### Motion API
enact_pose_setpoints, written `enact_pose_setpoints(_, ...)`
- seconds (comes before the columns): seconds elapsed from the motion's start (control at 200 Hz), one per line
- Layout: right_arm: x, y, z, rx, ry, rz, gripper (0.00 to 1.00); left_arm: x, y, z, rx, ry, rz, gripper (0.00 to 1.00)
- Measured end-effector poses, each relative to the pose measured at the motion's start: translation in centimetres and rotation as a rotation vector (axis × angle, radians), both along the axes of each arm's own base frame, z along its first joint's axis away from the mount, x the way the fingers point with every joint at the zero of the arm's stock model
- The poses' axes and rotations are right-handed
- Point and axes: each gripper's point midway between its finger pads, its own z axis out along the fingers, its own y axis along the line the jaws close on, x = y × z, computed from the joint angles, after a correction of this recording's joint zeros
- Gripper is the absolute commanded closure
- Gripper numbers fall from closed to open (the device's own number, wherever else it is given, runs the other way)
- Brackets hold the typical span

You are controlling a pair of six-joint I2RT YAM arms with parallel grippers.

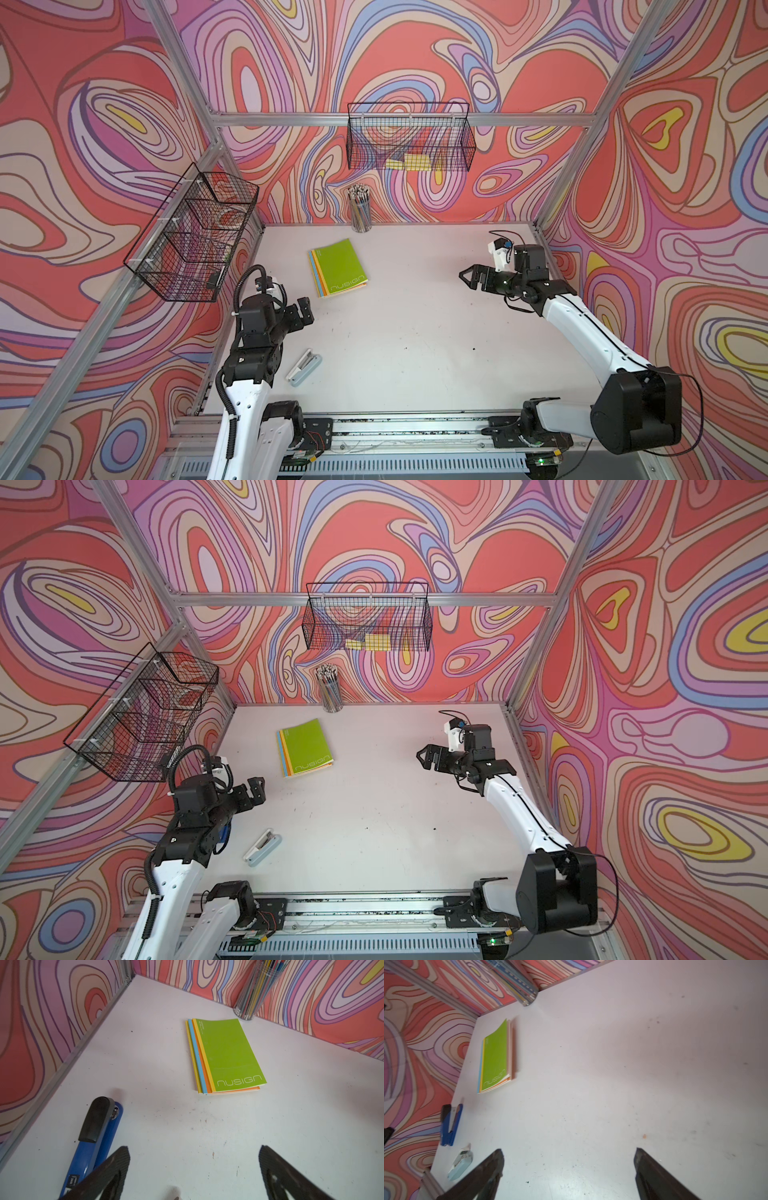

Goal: Close the notebook
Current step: Reset both arms

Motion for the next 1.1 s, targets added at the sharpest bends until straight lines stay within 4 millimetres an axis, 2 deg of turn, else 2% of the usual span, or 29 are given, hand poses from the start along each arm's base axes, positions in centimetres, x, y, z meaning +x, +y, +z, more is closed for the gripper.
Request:
enact_pose_setpoints(0.13, -1.2, -3.3, -1.3, -0.094, -0.013, -0.136, 0.02, 0.6, 0.3, -2.7, 0.046, -0.013, 0.042, 0.00)
enact_pose_setpoints(0.245, -1.2, -5.6, -0.8, -0.175, -0.061, -0.239, 0.02, 1.2, -0.3, -5.7, 0.106, 0.020, 0.032, 0.00)
enact_pose_setpoints(0.366, -1.0, -7.8, -0.4, -0.230, -0.138, -0.340, 0.01, 2.8, -0.3, -7.0, 0.138, 0.000, 0.039, 0.00)
enact_pose_setpoints(0.476, -1.6, -9.7, -2.0, -0.273, -0.169, -0.426, 0.02, 4.5, -0.4, -8.7, 0.165, -0.051, 0.033, 0.00)
enact_pose_setpoints(0.576, -2.1, -11.0, -3.6, -0.318, -0.160, -0.482, 0.02, 5.0, -0.2, -10.6, 0.220, -0.038, 0.025, 0.00)
enact_pose_setpoints(0.921, -0.8, -13.5, -1.4, -0.365, -0.297, -0.627, 0.02, 7.4, -0.5, -10.5, 0.306, -0.154, -0.007, 0.00)
enact_pose_setpoints(0.992, -0.9, -13.7, -1.9, -0.363, -0.345, -0.643, 0.02, 8.1, -0.6, -10.4, 0.317, -0.176, -0.016, 0.00)
enact_pose_setpoints(1.102, -1.2, -13.8, -4.3, -0.387, -0.364, -0.637, 0.02, 8.9, -0.9, -11.5, 0.331, -0.186, -0.037, 0.00)
